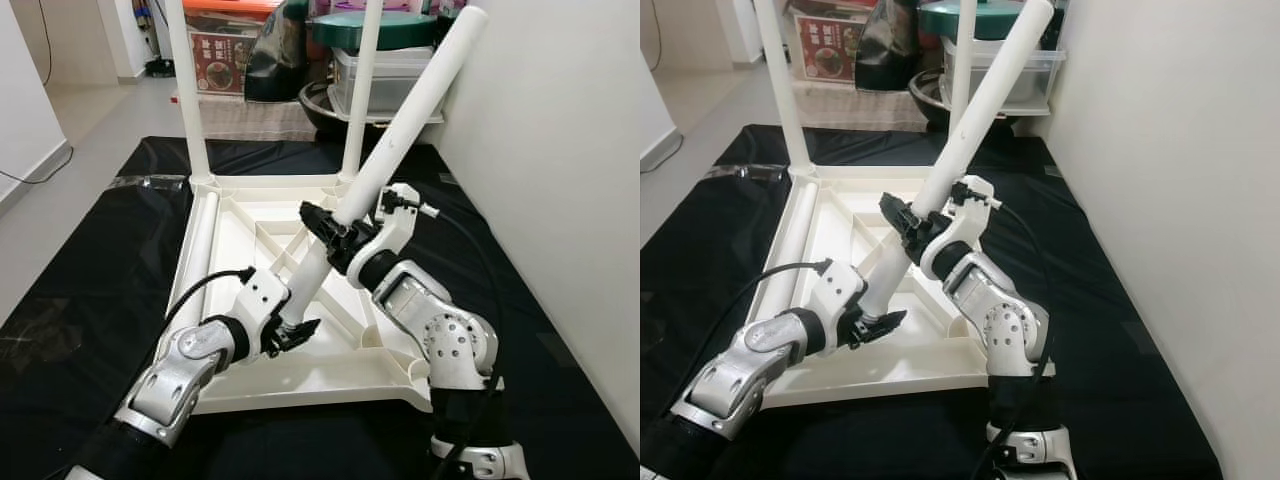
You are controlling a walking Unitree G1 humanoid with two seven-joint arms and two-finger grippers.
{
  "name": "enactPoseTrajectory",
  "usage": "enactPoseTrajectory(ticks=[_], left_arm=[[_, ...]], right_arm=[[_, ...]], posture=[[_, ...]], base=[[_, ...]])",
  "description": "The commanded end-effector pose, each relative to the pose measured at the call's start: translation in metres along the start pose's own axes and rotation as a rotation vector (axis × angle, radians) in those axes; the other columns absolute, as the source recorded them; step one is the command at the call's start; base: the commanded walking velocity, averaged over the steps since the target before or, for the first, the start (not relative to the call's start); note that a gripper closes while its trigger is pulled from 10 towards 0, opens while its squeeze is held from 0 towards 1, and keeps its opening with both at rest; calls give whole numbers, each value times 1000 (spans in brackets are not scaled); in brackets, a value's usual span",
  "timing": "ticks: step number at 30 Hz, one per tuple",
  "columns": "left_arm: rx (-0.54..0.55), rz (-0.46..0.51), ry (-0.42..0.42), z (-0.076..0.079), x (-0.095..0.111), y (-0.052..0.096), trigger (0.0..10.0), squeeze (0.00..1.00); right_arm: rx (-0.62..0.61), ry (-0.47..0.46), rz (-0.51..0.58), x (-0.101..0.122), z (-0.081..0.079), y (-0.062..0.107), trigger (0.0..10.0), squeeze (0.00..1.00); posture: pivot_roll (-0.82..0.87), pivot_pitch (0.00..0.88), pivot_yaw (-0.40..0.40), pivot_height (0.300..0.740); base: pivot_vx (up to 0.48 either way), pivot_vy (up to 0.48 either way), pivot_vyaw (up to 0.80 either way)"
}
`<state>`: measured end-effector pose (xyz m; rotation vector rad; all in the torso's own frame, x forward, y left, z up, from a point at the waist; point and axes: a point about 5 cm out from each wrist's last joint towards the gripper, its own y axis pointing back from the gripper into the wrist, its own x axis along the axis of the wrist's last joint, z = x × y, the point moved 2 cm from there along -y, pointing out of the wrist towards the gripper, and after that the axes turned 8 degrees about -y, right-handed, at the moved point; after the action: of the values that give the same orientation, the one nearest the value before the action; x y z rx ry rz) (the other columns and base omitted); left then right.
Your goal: Building children table
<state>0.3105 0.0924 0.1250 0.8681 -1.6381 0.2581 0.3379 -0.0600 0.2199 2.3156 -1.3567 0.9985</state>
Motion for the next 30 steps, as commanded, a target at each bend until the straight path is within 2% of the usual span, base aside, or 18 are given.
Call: enactPoseTrajectory(ticks=[1,9,10,11,15,17,22,25,26,29,30], left_arm=[[-26,28,-19,6,6,-4,10000,0],[-33,34,-44,5,5,-6,10000,0],[-31,37,-51,4,5,-5,10000,392],[-21,46,-45,2,6,-5,10000,1000],[-9,72,-38,-1,8,-2,10000,1000],[19,133,3,-10,17,2,10000,1000],[40,200,28,-16,28,8,10000,1000],[35,338,88,-23,48,24,10000,1000],[35,338,88,-23,48,24,10000,1000],[-6,421,131,-25,60,41,10000,1000],[-6,421,131,-25,60,41,10000,1000]], right_arm=[[53,-114,-12,-19,-13,-2,0,0],[98,-116,-21,-23,-20,-1,0,0],[100,-114,-20,-23,-20,-1,0,0],[104,-113,-19,-23,-21,0,0,0],[108,-108,-17,-22,-21,1,0,0],[100,-77,-3,-16,-16,2,0,0],[86,-37,18,-5,-9,3,0,0],[51,88,67,27,8,7,0,0],[51,88,67,27,8,7,0,0],[6,243,113,60,24,12,0,0],[6,243,113,60,24,12,0,0]], posture=[[83,0,-67,740],[84,0,-69,740],[86,0,-69,740],[88,0,-69,740],[90,0,-70,740],[92,0,-69,740],[95,0,-69,740],[96,0,-69,740],[96,0,-69,740],[103,0,-71,740],[103,0,-71,740]], base=[[0,0,0],[0,0,0],[0,0,0],[0,0,0],[0,0,0],[0,0,0],[0,0,0],[0,0,0],[0,0,0],[0,0,0],[0,0,0]])
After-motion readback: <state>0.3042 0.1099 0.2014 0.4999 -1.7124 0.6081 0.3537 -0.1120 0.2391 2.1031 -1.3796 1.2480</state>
